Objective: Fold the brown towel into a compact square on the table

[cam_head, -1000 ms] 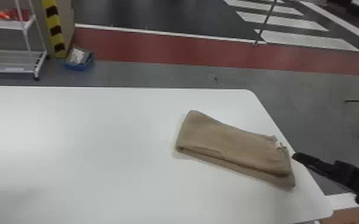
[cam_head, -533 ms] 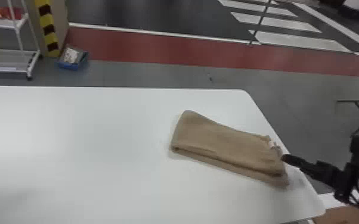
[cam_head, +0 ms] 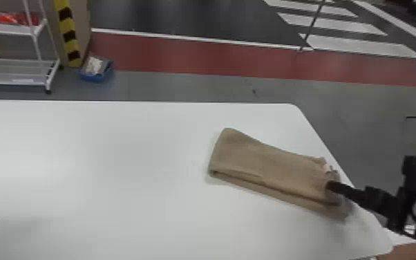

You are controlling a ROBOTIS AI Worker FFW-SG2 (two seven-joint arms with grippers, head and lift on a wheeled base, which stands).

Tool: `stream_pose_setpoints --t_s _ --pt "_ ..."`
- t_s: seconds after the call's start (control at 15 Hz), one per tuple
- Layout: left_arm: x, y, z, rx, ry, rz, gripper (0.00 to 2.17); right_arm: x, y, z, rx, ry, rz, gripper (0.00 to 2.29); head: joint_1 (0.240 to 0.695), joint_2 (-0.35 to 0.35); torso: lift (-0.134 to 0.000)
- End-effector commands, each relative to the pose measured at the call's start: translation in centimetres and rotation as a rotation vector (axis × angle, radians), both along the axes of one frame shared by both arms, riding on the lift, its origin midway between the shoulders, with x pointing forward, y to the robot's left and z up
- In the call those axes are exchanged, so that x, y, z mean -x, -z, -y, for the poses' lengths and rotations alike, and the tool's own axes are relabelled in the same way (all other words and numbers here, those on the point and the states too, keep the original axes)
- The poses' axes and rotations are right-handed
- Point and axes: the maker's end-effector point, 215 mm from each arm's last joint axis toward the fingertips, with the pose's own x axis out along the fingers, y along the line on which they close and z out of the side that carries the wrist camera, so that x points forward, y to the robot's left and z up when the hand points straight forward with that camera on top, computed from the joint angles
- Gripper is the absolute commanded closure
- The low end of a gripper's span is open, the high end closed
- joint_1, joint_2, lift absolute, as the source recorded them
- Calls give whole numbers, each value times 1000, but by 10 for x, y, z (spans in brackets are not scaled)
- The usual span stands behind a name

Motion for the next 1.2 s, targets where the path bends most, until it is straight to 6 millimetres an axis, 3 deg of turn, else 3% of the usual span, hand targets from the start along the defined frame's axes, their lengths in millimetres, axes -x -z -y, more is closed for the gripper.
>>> stream_pose_setpoints --t_s 0.0,0.07,0.2,0.33,0.6,0.87,1.13 --pt "-1 0 -1 3 1 3 87 0 -3 -1 0 -3 2 1457 695 -217 -123" --pt "-1 0 -2 1 2 4 87 1 -2 -4 -12 -5 -2 1720 695 -213 -123" --pt "-2 0 -2 -1 1 7 87 2 -4 -8 -40 -1 1 1939 695 -209 -123" --pt "-3 -1 -3 0 1 10 87 1 -18 -8 -82 18 44 1949 695 -204 -123" --pt "-3 -1 -4 -2 -3 9 87 -7 -65 -9 -198 46 150 1949 695 -198 -123" --pt "-4 -2 -3 -1 -2 11 87 -32 -117 -17 -279 36 284 1949 695 -191 -123" --pt "-3 -3 -6 -2 -8 11 87 -64 -160 -45 -353 -3 408 1949 695 -169 -123"
